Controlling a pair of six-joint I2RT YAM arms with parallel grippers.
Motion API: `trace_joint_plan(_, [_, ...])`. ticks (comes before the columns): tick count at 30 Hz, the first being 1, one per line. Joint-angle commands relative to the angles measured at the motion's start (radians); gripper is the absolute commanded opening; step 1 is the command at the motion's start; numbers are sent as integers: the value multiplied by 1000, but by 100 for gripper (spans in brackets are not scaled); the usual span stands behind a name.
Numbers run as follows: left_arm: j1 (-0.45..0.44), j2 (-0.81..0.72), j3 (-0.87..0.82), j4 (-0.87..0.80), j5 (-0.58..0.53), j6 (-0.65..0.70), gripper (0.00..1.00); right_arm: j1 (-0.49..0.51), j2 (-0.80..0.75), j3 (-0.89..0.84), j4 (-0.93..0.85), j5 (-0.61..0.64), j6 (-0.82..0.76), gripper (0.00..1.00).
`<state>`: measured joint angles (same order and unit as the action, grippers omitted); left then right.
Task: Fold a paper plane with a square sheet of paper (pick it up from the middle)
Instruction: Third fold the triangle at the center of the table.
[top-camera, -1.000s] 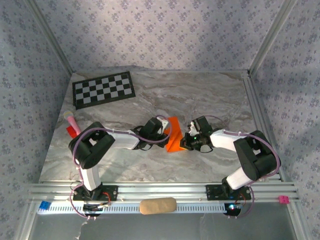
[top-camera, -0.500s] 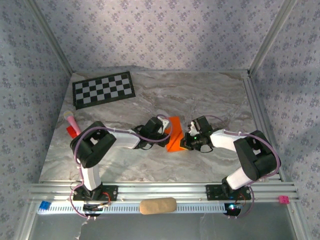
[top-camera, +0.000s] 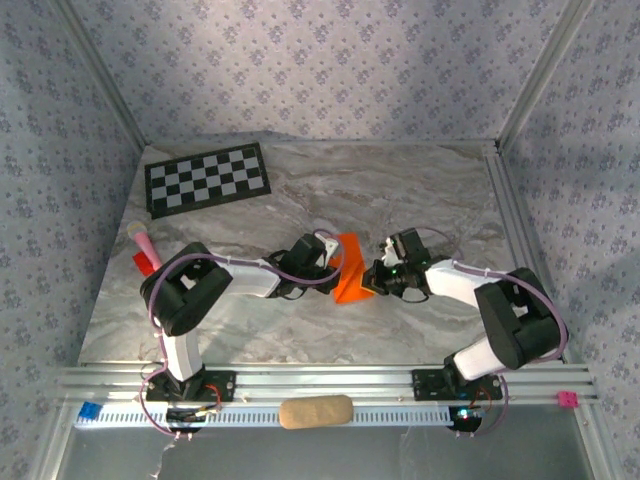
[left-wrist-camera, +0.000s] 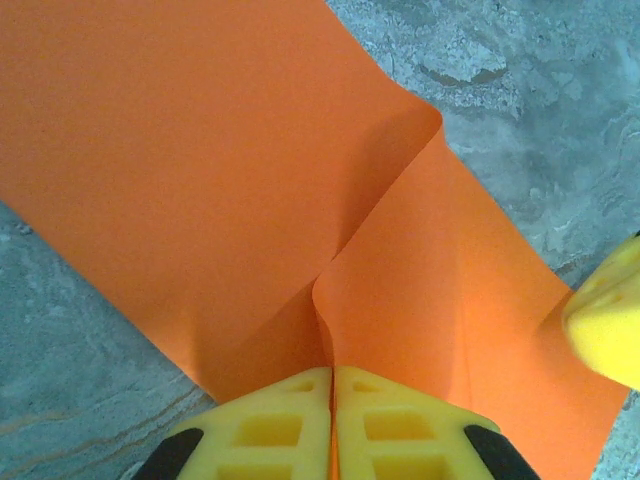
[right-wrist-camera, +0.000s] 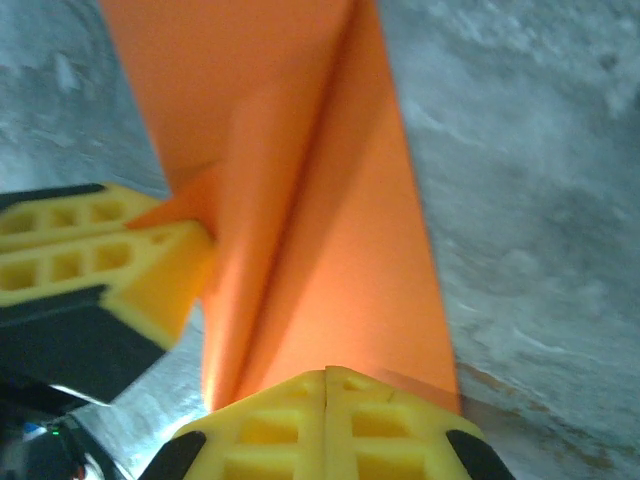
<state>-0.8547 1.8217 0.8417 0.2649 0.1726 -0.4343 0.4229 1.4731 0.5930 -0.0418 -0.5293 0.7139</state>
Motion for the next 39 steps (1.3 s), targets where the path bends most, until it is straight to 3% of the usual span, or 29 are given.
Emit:
trace_joint_plan(1, [3,32,4,-30,12,-4,10,3,-1,32,59,-36,52,3])
trace_joint_plan(23, [3,39,19,-44,11,5,10,29,204,122,232,-64,184,1])
trace_joint_plan(39, [3,39,24,-64,3,12,10,-9,251,20,263,-33,178,1])
